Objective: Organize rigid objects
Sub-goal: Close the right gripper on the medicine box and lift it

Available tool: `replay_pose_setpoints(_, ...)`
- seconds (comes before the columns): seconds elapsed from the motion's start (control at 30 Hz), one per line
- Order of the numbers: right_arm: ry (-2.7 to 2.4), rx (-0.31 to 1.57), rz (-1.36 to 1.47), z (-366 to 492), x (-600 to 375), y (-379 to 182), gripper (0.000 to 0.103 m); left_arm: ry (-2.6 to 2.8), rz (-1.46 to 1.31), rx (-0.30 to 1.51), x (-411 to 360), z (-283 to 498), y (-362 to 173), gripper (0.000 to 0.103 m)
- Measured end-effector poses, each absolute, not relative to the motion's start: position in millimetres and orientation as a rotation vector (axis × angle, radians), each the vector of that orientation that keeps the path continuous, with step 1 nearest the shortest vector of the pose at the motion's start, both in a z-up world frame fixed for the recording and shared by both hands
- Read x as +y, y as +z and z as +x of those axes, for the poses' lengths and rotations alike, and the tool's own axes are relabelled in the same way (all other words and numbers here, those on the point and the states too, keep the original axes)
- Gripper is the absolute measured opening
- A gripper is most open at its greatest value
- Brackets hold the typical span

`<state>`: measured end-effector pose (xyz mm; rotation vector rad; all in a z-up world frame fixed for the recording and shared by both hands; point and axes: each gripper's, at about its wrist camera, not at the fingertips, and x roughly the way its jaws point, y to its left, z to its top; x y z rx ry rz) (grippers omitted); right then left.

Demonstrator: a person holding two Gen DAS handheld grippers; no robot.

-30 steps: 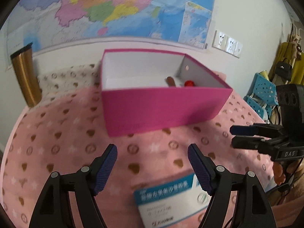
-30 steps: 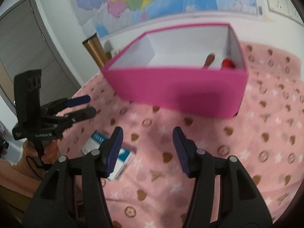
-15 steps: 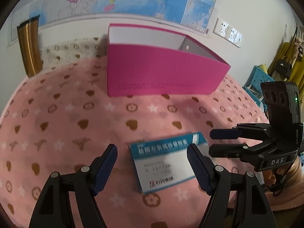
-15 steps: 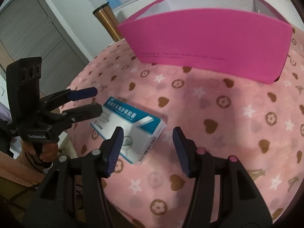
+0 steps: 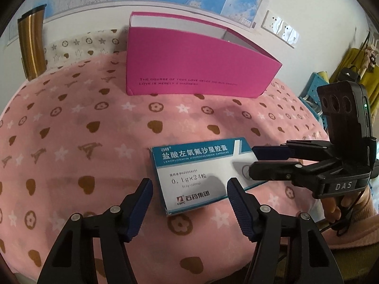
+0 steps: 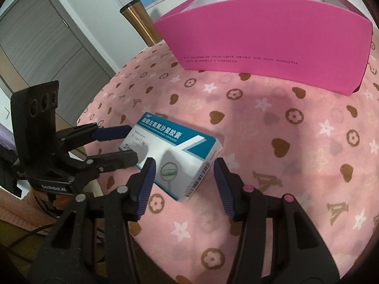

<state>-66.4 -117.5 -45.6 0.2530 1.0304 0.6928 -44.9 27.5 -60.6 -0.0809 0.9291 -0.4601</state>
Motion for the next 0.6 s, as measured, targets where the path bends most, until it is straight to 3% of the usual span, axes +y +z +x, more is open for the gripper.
replay_pose_setpoints(0.13,0.684,1.047,0.26,-65,-115,-50,0.045,-0.465,-0.084,0.928,24,-46,-60,0.062)
replay_pose_setpoints(0.6,0.622,1.007,0.261,-64,-128,-38,0.045,-0.507,-0.092,0.905,11,-35,-43,0.062)
